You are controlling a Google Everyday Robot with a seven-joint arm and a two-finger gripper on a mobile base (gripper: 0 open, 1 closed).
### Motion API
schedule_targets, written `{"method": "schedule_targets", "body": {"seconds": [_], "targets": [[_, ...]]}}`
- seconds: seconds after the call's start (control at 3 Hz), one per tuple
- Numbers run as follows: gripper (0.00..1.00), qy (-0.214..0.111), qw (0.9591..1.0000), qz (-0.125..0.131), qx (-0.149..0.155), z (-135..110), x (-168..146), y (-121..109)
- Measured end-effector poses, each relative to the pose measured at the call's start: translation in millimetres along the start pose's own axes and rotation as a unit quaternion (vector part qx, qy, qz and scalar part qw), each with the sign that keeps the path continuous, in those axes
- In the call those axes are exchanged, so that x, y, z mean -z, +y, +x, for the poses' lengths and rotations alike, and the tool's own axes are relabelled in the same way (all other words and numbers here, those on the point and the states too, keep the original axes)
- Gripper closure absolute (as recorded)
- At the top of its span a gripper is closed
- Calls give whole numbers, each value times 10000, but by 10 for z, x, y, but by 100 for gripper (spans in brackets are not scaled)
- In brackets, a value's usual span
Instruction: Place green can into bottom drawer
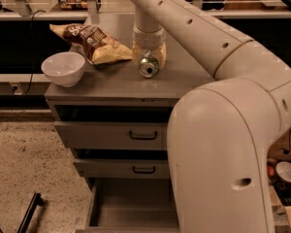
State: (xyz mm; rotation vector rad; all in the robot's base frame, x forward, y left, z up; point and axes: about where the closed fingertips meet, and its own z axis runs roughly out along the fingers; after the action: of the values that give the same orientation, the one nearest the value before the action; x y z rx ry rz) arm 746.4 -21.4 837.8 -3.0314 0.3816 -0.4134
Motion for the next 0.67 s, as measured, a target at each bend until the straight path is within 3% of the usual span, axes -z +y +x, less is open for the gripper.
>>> {"method": "schedule_targets", "body": {"seconds": [0.67], "targets": [[88, -112, 9995, 279, 28, -142, 71, -71]]}}
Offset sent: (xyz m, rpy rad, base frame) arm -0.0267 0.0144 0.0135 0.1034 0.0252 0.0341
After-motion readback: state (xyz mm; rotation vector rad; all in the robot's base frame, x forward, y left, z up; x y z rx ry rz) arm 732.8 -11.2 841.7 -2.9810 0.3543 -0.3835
